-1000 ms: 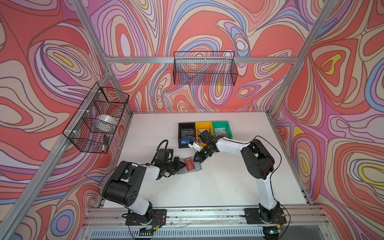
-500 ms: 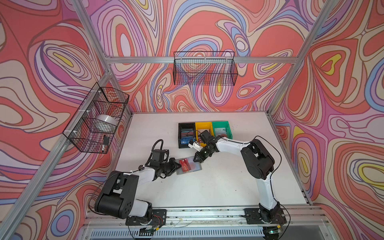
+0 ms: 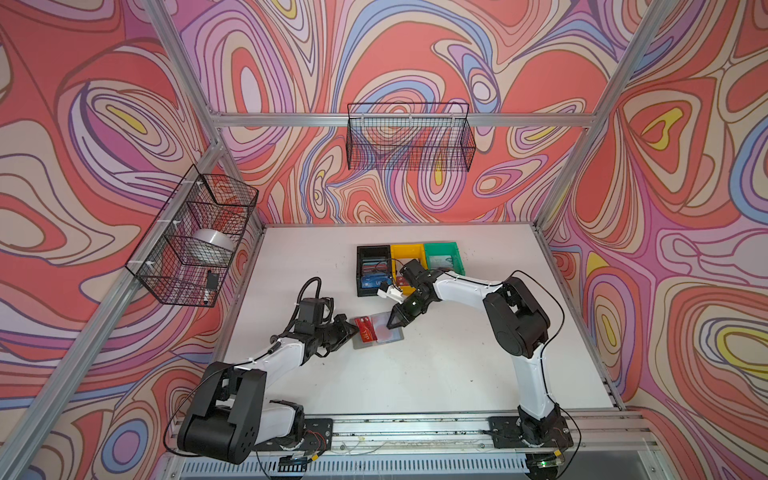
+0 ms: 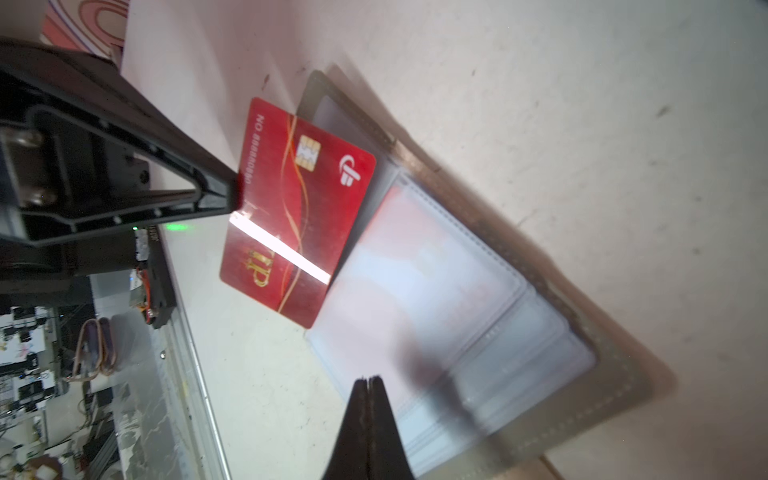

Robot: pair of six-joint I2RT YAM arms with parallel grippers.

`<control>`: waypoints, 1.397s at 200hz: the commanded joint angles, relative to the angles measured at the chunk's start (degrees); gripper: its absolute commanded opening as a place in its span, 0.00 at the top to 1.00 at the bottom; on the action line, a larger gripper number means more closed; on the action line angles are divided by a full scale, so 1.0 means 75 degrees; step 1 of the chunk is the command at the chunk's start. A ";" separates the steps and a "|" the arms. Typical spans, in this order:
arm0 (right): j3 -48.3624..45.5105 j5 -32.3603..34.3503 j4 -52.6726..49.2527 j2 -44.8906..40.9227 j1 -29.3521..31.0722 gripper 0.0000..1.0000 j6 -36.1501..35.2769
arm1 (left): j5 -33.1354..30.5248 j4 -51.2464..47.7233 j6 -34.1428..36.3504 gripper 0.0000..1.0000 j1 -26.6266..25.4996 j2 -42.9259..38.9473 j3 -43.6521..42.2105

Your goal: Take the credit cards out of the card holder

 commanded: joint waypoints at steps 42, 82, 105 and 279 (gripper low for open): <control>0.0413 -0.2348 -0.0356 0.0467 -0.0489 0.95 -0.0185 | 0.0033 -0.0144 -0.0139 1.00 0.0090 -0.0489 0.0102; 0.0604 -0.2854 -0.0418 0.0821 -0.0519 0.94 -0.0091 | 0.0150 0.0153 -0.0332 1.00 0.0102 -0.0573 0.0101; 0.0640 -0.2904 -0.0297 0.0934 -0.0519 0.92 0.0023 | 0.0286 0.0574 -0.0537 1.00 0.0102 -0.0484 0.0045; 0.0776 -0.3662 0.0855 0.1231 -0.0514 0.74 0.1157 | 0.0610 0.1458 -0.1009 1.00 0.0079 -0.0705 -0.0081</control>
